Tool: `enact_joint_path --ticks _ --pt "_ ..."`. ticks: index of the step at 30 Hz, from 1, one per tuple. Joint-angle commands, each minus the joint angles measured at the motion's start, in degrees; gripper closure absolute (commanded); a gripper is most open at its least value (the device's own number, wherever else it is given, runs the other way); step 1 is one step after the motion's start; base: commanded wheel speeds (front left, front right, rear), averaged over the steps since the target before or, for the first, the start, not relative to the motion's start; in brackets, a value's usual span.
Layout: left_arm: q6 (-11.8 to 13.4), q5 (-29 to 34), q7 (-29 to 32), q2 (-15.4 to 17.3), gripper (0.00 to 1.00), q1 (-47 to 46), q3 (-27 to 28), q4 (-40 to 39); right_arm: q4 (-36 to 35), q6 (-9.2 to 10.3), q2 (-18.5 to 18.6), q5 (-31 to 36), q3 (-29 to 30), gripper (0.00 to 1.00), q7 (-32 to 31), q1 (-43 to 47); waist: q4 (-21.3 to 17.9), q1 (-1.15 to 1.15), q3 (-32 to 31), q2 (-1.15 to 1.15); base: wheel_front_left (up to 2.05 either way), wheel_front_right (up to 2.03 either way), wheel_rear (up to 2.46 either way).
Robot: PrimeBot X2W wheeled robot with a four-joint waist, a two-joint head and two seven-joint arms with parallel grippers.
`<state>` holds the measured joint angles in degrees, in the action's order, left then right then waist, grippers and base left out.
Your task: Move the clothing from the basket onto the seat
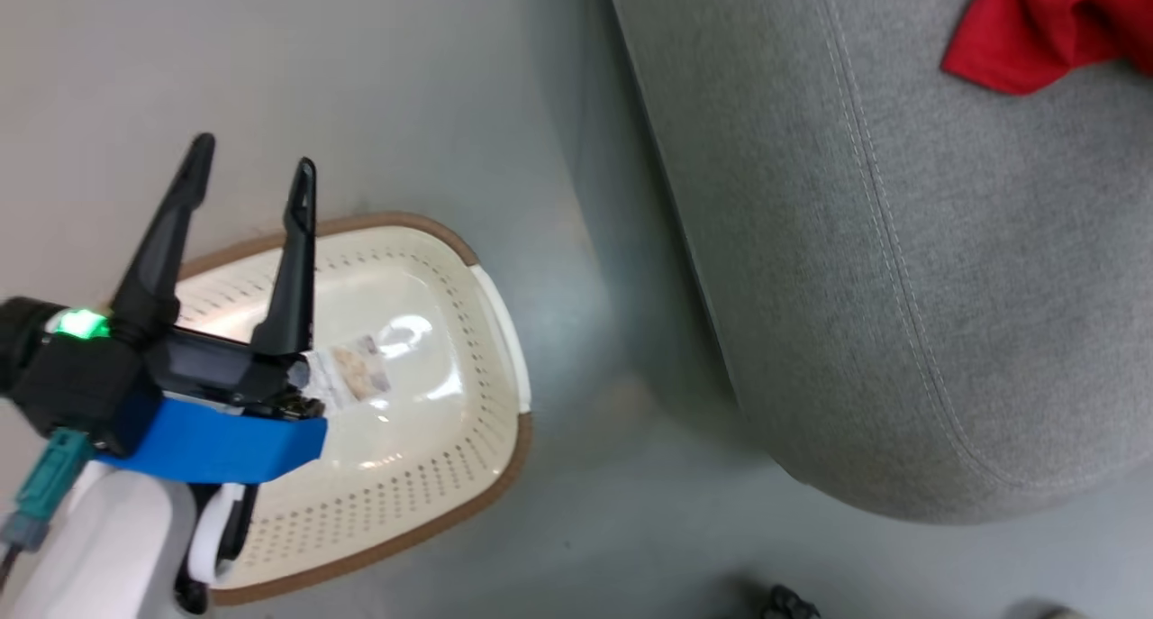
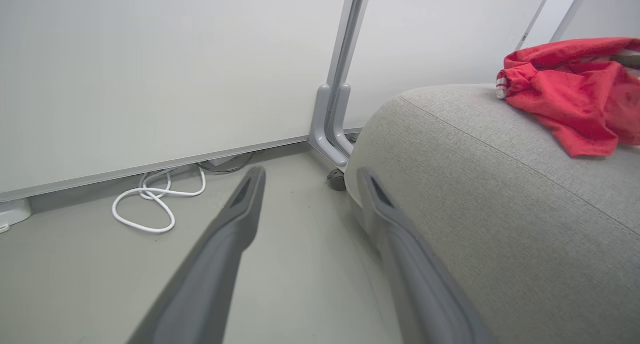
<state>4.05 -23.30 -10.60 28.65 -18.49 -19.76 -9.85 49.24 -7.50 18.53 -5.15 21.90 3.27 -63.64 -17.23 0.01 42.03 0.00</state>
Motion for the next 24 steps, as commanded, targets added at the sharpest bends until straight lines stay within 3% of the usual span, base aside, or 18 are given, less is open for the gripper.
enact_joint_path --ticks 1,6,10,17,24 --pt "-0.3 -0.3 -1.0 -1.0 0.00 -0.9 -0.6 1.9 0.2 0.01 1.4 1.7 -0.6 0.00 1.0 2.0 0.5 -0.01 -2.5 0.00 0.00 0.00 0.00" --pt "-1.5 -2.0 -3.8 -6.4 0.00 -0.1 -2.0 9.5 -0.4 0.01 2.0 4.7 -2.0 0.00 2.4 7.9 4.4 -0.01 -11.2 0.00 0.00 0.00 0.00" --pt "-2.3 -3.6 -4.6 -10.9 0.00 2.4 -1.3 16.2 -3.7 0.01 0.4 5.3 -3.3 0.00 4.0 14.9 7.4 -0.01 -19.9 0.00 0.00 0.00 0.00" --pt "-2.7 -2.4 -4.6 -16.0 0.00 9.0 4.7 20.6 -16.9 0.01 -5.1 2.7 -7.2 0.00 4.2 30.3 11.6 -0.01 -31.7 0.00 0.00 0.00 0.00" --pt "-4.0 -0.5 -4.7 -18.3 0.00 14.7 9.9 21.5 -32.6 0.01 -11.2 0.5 -11.3 0.00 2.4 45.9 15.6 -0.01 -37.2 0.00 0.00 0.00 0.00"
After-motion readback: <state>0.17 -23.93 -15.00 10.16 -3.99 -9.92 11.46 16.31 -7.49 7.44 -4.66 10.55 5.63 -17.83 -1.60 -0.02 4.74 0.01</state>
